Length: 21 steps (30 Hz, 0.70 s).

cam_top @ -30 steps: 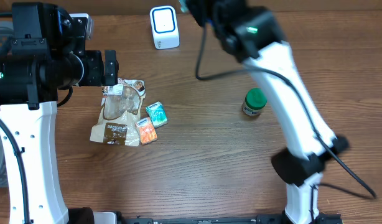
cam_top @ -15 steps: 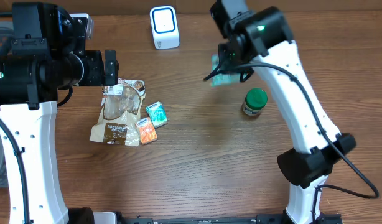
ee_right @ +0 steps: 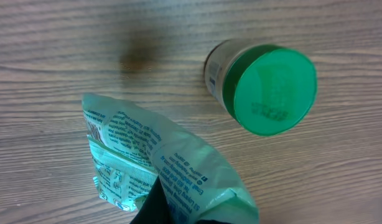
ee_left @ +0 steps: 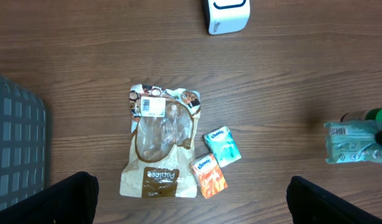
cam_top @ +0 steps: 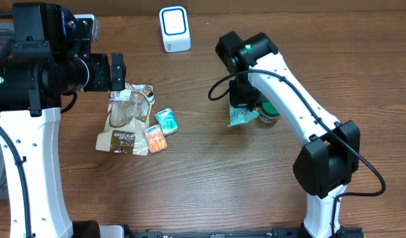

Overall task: Scan the item barcode
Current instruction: 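Carry the wipes pack back and lower it beside the jar, then open the right gripper to release the wipes pack and lift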

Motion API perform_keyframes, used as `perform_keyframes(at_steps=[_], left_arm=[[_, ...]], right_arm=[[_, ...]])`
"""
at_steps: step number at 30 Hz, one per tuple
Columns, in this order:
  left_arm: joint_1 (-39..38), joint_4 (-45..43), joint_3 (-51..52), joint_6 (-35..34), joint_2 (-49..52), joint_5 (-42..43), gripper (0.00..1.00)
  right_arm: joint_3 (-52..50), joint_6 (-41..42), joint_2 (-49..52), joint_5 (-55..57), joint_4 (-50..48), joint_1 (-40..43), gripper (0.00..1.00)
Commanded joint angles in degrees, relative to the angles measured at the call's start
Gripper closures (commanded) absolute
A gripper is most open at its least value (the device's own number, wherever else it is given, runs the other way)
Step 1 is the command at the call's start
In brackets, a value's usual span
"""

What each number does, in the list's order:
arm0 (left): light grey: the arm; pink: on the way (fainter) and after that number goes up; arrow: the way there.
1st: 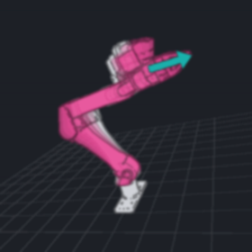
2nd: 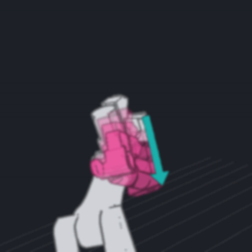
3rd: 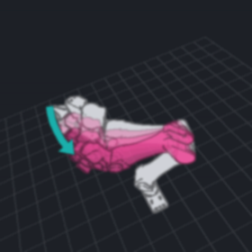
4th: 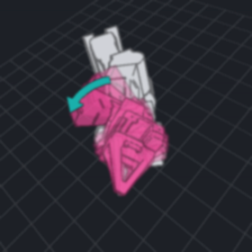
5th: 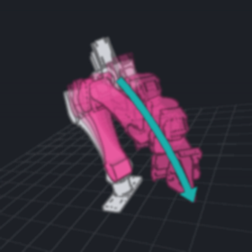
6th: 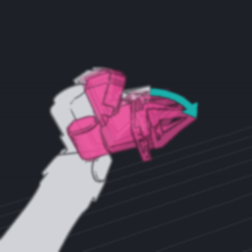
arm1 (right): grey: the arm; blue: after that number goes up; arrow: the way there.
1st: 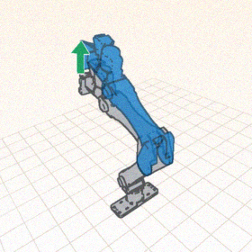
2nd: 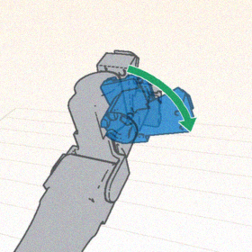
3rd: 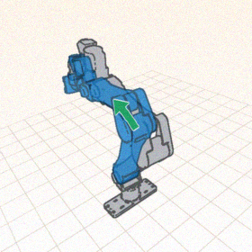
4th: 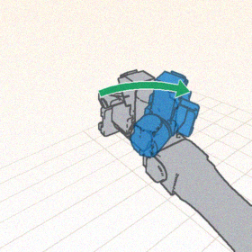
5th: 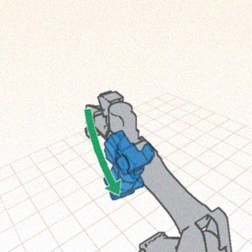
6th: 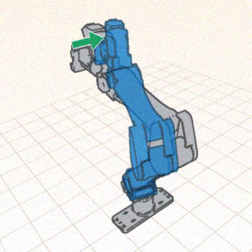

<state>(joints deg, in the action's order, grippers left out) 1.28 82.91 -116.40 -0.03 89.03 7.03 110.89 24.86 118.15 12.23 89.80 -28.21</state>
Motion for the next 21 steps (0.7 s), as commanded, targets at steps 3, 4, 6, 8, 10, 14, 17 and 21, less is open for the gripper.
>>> perform_keyframes(at_steps=[3,4,6,8,10,14,17,21], left_arm=[[0.3,-0.1,-0.7,-0.1,-0.2,-0.2,0.0],[0.3,-0.1,-0.7,-0.1,-0.2,-0.2,0.0],[0.3,-0.1,-0.7,-0.1,-0.2,-0.2,0.0],[0.3,-0.1,-0.7,-0.1,-0.2,-0.2,0.01],[0.3,-0.1,-0.7,-0.1,-0.2,-0.2,0.01],[0.3,-0.1,-0.7,-0.2,-0.2,-0.2,0.0],[0.3,-0.1,-0.7,-0.1,-0.2,-0.2,0.0],[0.3,-0.1,-0.7,-0.1,-0.2,-0.2,0.01]], right_arm=[[-3.2,0.6,-0.3,0.1,-0.9,0.1,0.96],[-4.0,0.6,-0.3,0.1,-1.1,0.1,0.96],[-5.8,0.6,-0.2,0.1,-1.7,0.2,0.96],[-7.4,0.6,-0.3,0.4,-2.7,0.4,0.96],[-8.7,0.7,-0.3,1.5,-4.0,0.7,0.96],[-10.0,0.6,-0.2,3.8,-6.7,1.5,0.96],[-10.5,0.6,-0.3,6.5,-8.5,2.5,0.96],[-11.7,0.6,-0.2,8.7,-10.3,3.9,0.96]])
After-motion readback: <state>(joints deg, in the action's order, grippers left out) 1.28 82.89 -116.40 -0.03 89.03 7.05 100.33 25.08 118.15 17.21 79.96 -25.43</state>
